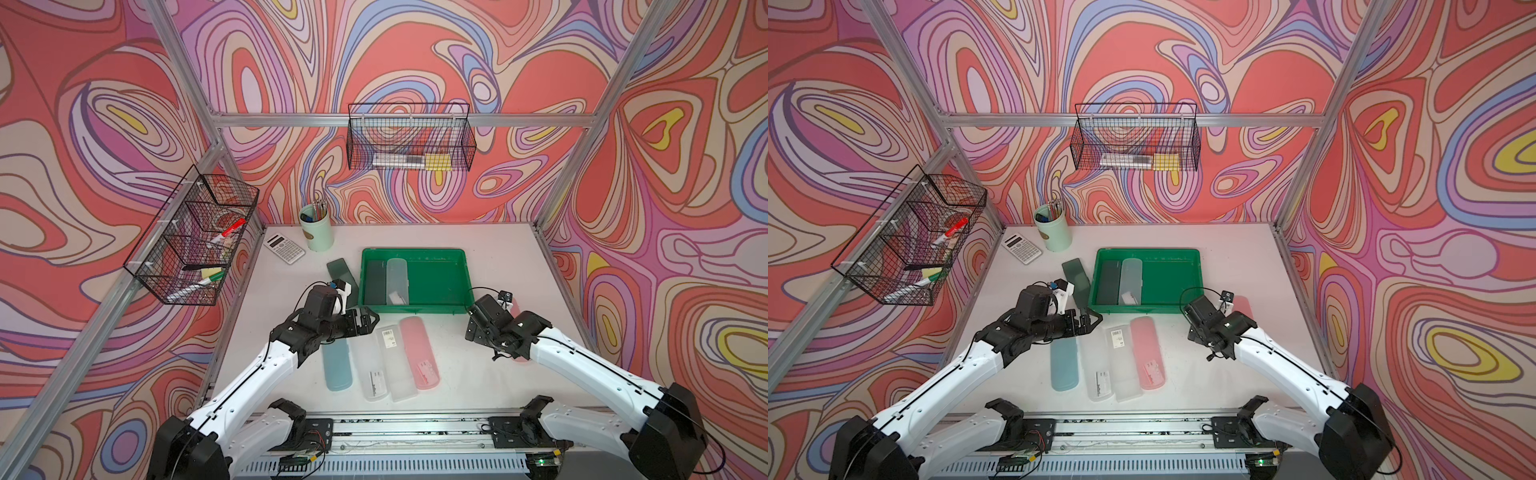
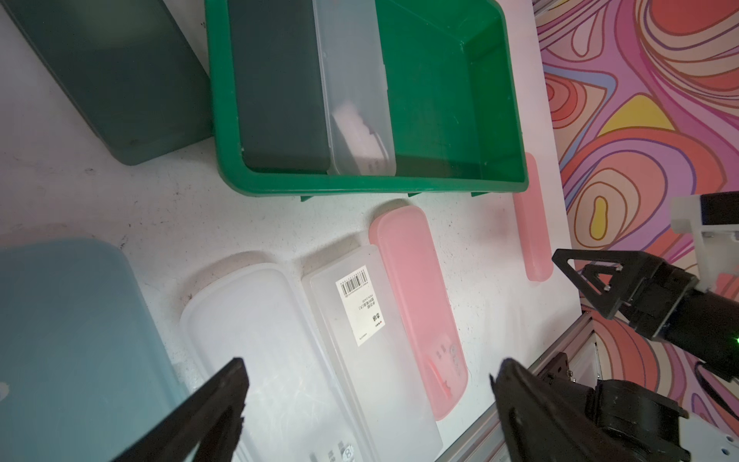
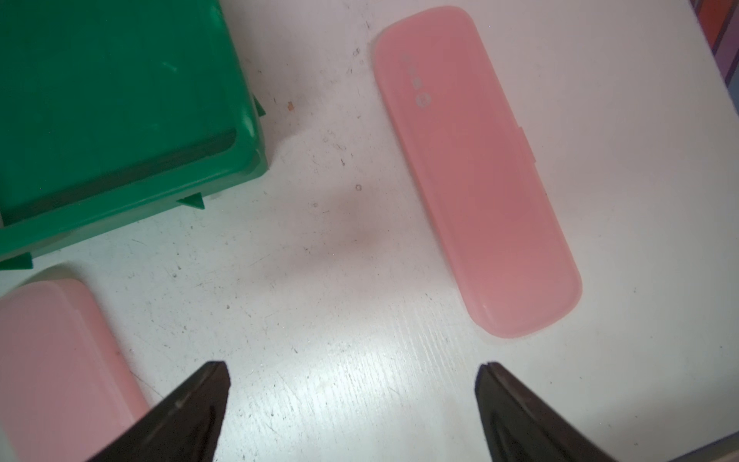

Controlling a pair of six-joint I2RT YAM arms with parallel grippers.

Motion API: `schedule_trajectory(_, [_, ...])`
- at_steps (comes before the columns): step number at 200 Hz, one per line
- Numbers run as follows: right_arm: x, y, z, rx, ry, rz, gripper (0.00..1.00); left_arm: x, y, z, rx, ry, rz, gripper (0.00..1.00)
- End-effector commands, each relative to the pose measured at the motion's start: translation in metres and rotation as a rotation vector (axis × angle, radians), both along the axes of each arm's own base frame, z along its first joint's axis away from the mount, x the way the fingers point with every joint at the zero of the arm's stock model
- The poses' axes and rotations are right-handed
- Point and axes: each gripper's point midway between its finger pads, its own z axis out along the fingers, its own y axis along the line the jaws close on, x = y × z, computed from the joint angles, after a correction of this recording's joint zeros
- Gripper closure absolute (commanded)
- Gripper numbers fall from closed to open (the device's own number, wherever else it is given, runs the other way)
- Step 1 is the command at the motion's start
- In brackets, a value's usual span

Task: Put the pencil case into the storage box
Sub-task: Pick up the pencil case from the center of the board.

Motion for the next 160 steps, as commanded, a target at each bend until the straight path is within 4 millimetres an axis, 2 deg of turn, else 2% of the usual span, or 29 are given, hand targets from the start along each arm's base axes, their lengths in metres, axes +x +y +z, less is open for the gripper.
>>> schedule_trajectory(1, [0.0,-0.006,-0.003,0.004,-0.002,-0.063,0.02,-0.002,-0.002,0.003,-0.02,-0.028,-0.009,0.01])
schedule_trajectory(33, [-0.001,-0.015,-0.017,0.022,0.003,-0.123,0.02,-0.005,0.005,-0.002,0.014,-0.035,0.001,0.01])
schedule_trajectory(63, [0.015,-0.013,-0.031,0.13,0.02,-0.124,0.02,-0.006,0.005,-0.004,0.026,-0.029,-0.009,0.01])
schedule_trajectory(76, [0.023,-0.014,-0.031,0.129,0.021,-0.114,0.02,-0.005,0.004,-0.006,0.024,-0.022,-0.013,0.01])
schedule_trajectory(96, [0.029,-0.046,-0.02,0.032,0.033,-0.186,0.02,-0.005,0.003,-0.008,0.019,-0.014,-0.015,0.01])
schedule_trajectory(127, [0.044,-0.087,-0.004,0.05,-0.014,-0.301,0.02,-0.001,-0.003,-0.011,0.004,-0.011,-0.03,0.01])
schedule_trajectory(145, [0.053,-0.1,-0.009,0.065,-0.007,-0.326,0.02,0.001,-0.007,-0.014,-0.001,0.008,-0.041,0.01])
schedule_trajectory(160, [0.059,-0.112,-0.019,0.071,0.024,-0.349,0.02,0.007,-0.012,-0.009,-0.025,-0.013,-0.05,0.01])
